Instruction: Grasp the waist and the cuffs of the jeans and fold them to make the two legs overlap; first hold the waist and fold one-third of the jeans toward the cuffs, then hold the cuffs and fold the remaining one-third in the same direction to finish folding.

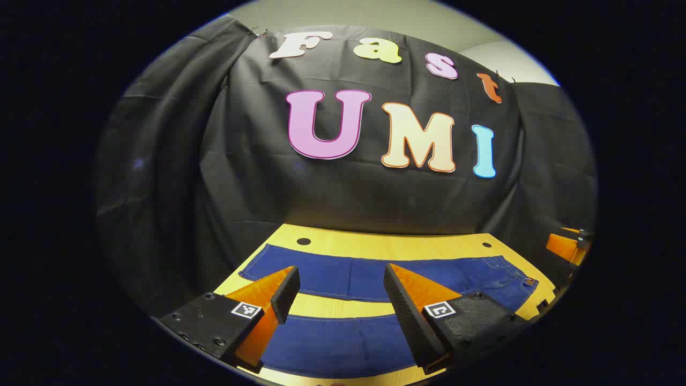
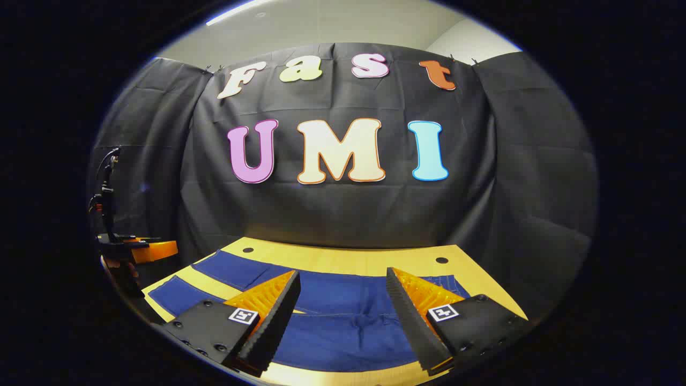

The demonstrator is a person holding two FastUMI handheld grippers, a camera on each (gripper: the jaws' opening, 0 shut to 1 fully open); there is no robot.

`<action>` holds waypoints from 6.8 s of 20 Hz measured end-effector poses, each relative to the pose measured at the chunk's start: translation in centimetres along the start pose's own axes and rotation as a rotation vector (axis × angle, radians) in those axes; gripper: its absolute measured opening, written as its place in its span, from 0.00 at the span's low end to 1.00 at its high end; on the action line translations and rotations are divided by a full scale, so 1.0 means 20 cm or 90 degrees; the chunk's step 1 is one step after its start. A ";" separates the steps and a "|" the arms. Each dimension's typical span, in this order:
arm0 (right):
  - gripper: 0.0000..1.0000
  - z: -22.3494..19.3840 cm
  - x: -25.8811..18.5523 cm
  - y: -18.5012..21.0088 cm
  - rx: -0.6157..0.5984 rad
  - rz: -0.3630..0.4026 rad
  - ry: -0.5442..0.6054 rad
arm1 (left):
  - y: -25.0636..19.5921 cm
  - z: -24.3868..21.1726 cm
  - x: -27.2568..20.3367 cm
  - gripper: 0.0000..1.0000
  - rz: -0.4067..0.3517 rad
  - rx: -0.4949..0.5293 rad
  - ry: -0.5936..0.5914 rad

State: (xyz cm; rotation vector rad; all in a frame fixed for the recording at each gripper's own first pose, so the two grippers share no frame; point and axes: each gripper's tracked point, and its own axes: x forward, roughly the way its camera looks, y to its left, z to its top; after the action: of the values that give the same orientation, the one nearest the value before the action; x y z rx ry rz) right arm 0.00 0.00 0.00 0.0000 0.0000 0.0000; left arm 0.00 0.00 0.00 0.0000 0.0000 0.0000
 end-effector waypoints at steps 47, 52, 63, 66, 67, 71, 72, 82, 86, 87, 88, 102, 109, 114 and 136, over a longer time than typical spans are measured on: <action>0.99 -0.46 -0.04 0.05 -0.064 0.079 0.184 | 0.63 -1.25 -0.48 0.95 -0.378 0.490 0.737; 0.99 -0.48 -0.01 0.06 -0.061 0.084 0.197 | 0.62 -1.25 -0.46 1.00 -0.402 0.505 0.758; 0.99 -0.51 0.01 0.05 -0.040 0.071 0.197 | 0.62 -1.26 -0.46 0.40 -0.417 0.537 0.767; 0.99 -0.53 0.01 0.04 -0.056 0.081 0.210 | 0.61 -1.24 -0.45 0.11 -0.426 0.542 0.772; 0.99 -0.56 0.01 0.02 -0.071 0.090 0.221 | 0.61 -1.25 -0.46 0.01 -0.430 0.535 0.776; 0.99 -0.67 0.02 -0.15 -0.173 0.136 0.280 | 0.61 -1.24 -0.45 0.00 -0.423 0.502 0.814; 0.99 -0.71 0.03 -0.21 -0.200 0.147 0.301 | 0.62 -1.24 -0.45 0.00 -0.422 0.504 0.820; 1.00 -1.23 0.02 -0.55 -0.369 0.310 0.567 | 0.61 -1.26 -0.43 0.00 -0.357 0.491 0.839; 1.00 -1.40 0.03 -0.64 -0.410 0.349 0.654 | 0.60 -1.25 -0.42 0.00 -0.341 0.481 0.850; 1.00 -1.42 0.02 -0.66 -0.416 0.358 0.672 | 0.60 -1.26 -0.42 0.00 -0.339 0.481 0.854; 1.00 -1.44 0.01 -0.67 -0.421 0.363 0.687 | 0.61 -1.25 -0.42 0.00 -0.338 0.480 0.858; 0.66 -1.44 0.11 -0.66 -0.396 0.348 0.739 | 0.60 -1.26 -0.41 0.00 -0.335 0.462 0.882; 0.14 -1.42 0.19 -0.68 -0.290 0.267 0.715 | 0.60 -1.26 -0.41 0.01 -0.325 0.447 0.888; 0.03 -1.41 0.19 -0.68 -0.277 0.220 0.716 | 0.60 -1.26 -0.42 0.00 -0.339 0.413 0.904; 0.03 -0.66 1.14 -0.65 -0.031 0.073 0.478 | 0.59 -0.59 0.75 0.00 -0.174 0.601 0.767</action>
State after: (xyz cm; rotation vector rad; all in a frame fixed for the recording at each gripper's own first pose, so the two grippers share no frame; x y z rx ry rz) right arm 22.79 -12.92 -13.12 -0.0494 0.7516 0.1148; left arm 15.04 11.87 -11.77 0.9441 1.2048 -0.2738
